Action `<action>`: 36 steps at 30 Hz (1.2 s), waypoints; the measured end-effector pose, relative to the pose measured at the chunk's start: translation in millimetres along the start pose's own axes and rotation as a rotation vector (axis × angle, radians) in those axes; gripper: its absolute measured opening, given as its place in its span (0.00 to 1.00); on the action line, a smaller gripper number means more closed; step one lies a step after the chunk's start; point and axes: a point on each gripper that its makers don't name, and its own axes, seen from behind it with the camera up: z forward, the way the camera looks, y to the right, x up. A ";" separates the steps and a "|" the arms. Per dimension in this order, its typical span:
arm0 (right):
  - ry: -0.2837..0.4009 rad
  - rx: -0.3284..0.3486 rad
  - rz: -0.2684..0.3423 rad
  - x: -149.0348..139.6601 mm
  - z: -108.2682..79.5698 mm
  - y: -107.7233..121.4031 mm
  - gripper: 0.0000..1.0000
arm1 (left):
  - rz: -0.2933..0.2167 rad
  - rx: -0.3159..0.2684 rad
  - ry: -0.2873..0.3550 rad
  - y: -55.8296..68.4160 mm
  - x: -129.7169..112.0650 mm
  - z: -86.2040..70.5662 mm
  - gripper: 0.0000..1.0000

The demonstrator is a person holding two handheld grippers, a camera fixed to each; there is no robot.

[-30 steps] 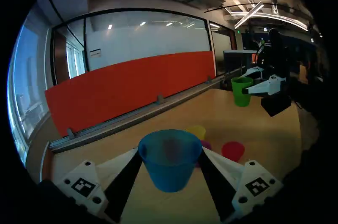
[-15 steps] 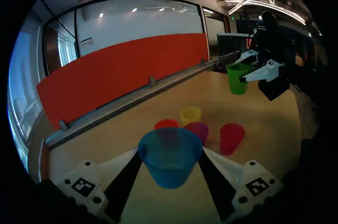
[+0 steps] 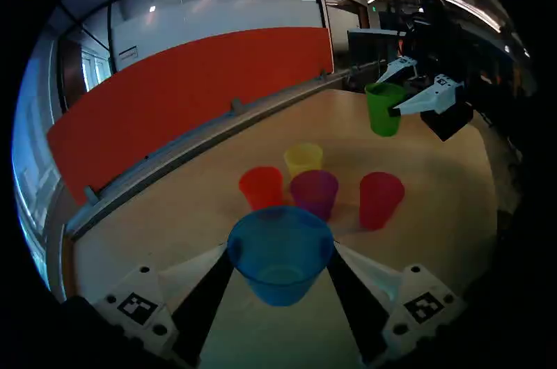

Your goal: Pour water

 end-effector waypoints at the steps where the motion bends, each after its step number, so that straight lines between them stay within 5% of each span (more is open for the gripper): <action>1: -0.006 0.000 -0.001 -2.1 1.1 0.4 0.91 | 0.000 -0.002 -0.006 0.5 -2.6 1.6 0.87; 17: -0.107 0.030 -0.006 -36.7 16.1 -0.5 0.91 | -0.020 -0.056 -0.104 6.4 -46.2 33.3 0.87; 36: -0.156 0.046 0.006 -62.5 30.7 -4.8 0.91 | -0.093 -0.095 -0.117 13.3 -69.2 50.4 0.87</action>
